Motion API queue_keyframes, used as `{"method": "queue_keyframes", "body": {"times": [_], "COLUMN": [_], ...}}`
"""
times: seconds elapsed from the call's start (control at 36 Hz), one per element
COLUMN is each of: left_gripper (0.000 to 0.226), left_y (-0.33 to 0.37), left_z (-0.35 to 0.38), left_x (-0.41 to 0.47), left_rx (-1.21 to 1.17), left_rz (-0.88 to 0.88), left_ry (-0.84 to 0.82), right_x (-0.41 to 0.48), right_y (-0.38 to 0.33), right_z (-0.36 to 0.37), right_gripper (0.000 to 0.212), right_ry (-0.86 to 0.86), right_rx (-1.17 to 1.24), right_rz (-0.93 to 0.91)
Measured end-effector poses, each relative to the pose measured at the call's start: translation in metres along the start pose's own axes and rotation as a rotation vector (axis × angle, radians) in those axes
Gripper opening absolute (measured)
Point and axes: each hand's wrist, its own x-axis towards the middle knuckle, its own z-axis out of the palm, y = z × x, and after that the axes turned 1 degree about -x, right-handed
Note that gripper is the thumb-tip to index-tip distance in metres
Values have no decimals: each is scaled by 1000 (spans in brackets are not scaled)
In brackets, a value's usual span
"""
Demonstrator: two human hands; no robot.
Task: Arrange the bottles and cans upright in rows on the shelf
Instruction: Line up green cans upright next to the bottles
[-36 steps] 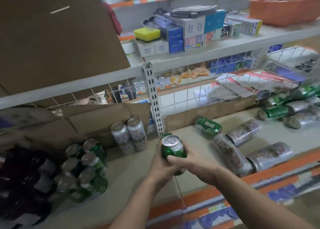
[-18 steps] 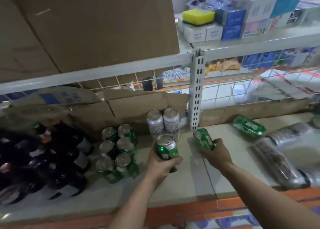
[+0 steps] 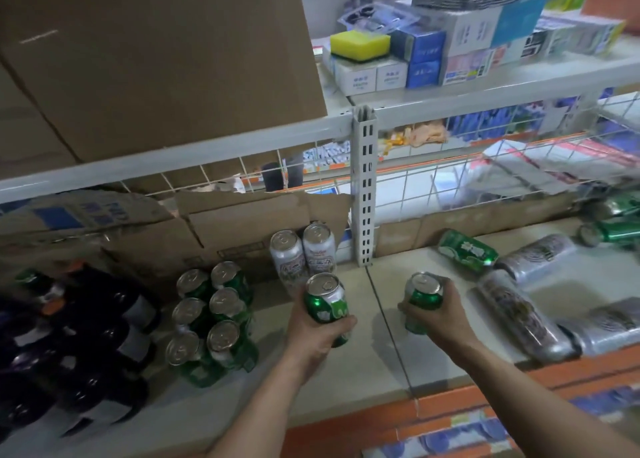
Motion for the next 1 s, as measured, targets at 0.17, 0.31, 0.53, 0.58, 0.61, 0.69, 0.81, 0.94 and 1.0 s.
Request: {"method": "queue_keyframes", "body": {"times": [0.17, 0.31, 0.53, 0.58, 0.61, 0.69, 0.81, 0.94, 1.0], "left_gripper": [71, 70, 58, 58, 60, 61, 67, 57, 57], "left_y": [-7, -1, -10, -14, -18, -33, -48, -65, -70], "left_z": [8, -4, -50, -68, -78, -107, -142, -185, -200], "left_x": [-3, -20, -66, -78, -81, -86, -96, -98, -96], "left_rx": [15, 17, 21, 14, 19, 53, 62, 58, 88], "left_rz": [9, 38, 85, 93, 100, 92, 45, 35, 41], "left_ry": [92, 244, 460, 481, 488, 506, 529, 510, 502], "right_x": [-4, -23, -71, -85, -91, -106, -128, -155, -165], "right_y": [-12, -39, -89, -96, -98, -100, -96, -88, -87], "right_z": [8, 22, 69, 82, 89, 110, 142, 186, 202], "right_gripper": [67, 57, 46, 46, 47, 51, 53, 55, 54], "right_ry": [-86, -226, -499, -532, -559, -624, -637, -567, -516], "right_rx": [98, 166, 139, 145, 152, 158, 122, 63, 38], "right_rz": [37, -18, -149, -152, -150, -136, -111, -96, -91]}}
